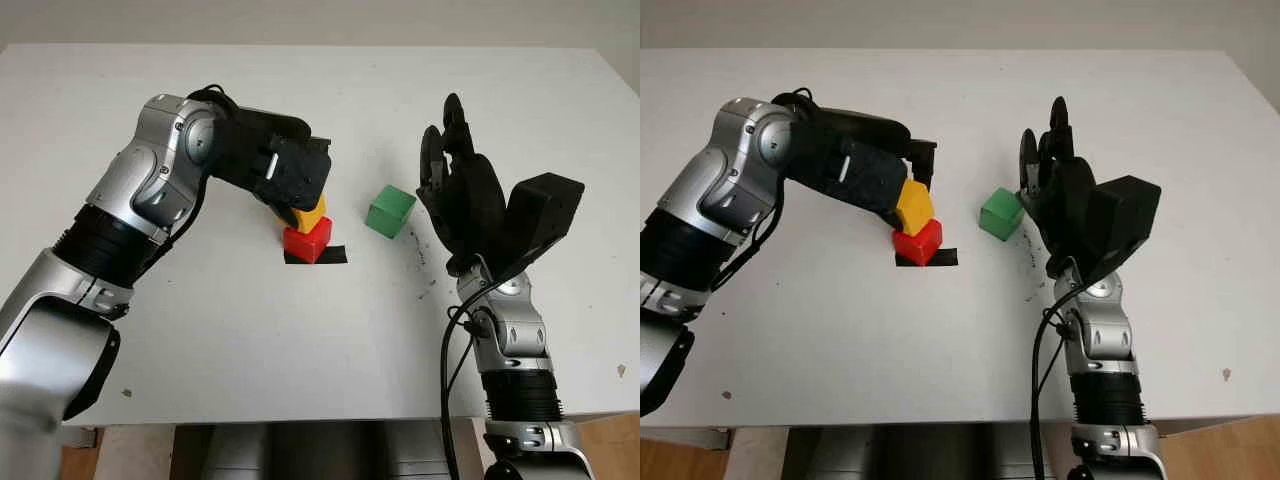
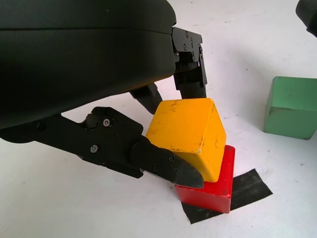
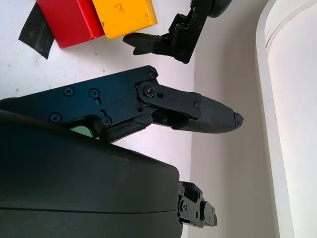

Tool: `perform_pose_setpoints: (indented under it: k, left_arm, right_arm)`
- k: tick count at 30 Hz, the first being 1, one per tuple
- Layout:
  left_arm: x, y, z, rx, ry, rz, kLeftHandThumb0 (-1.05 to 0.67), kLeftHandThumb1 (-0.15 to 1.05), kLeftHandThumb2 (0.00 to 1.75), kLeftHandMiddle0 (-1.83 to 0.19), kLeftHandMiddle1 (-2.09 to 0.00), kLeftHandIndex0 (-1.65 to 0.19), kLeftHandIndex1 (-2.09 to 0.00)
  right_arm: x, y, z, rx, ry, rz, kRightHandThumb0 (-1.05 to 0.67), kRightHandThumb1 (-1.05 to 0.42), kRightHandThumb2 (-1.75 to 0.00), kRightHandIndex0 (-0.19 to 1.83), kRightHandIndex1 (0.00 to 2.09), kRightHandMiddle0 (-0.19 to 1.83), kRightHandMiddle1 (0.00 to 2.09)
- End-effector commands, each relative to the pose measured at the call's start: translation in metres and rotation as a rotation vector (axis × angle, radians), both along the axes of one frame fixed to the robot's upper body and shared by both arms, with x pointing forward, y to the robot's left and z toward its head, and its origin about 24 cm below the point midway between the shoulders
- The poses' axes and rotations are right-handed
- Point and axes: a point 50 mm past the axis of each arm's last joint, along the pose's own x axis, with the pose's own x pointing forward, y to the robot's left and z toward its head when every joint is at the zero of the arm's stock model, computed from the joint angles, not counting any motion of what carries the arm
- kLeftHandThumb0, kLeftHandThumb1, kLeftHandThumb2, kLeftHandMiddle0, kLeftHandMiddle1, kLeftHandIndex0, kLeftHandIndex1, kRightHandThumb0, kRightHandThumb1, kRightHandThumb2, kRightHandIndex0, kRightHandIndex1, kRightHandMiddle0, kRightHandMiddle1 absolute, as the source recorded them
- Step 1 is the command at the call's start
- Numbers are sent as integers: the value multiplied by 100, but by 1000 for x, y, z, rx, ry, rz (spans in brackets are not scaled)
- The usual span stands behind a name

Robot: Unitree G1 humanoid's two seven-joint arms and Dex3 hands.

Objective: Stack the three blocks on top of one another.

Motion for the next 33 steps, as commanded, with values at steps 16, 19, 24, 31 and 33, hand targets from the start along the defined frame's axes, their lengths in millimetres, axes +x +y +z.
perform_pose_setpoints:
  k: [16, 19, 24, 31, 33]
  left_arm:
    - [-2, -10, -1, -8, 32, -16, -32, 105, 14, -3, -122, -18, -207]
    - [-2, -10, -1, -18, 39, -17, -31, 105, 13, -2, -128, -15, -202]
    - [-1, -9, -3, -18, 44, -8, -34, 104, 11, -2, -142, -17, -197]
    - [-4, -10, -3, -17, 44, 7, -69, 101, 5, -5, -10, -9, -50]
    - [-5, -10, -2, -25, 47, 11, -69, 101, 5, -2, -6, -8, -27]
  right_arm:
    - [-5, -1, 4, -6, -22, -7, -64, -105, -61, -19, 0, -19, 0]
    - [-5, -1, 4, -7, -21, -8, -63, -105, -62, -19, 0, -19, 0]
    - [-5, -1, 4, 1, -20, -10, -64, -105, -61, -19, 0, -19, 0]
    - [-5, -1, 4, -2, -18, -4, -63, -105, -62, -19, 0, -19, 0]
    - [-4, -1, 3, 0, -17, -6, -64, -105, -61, -19, 0, -19, 0]
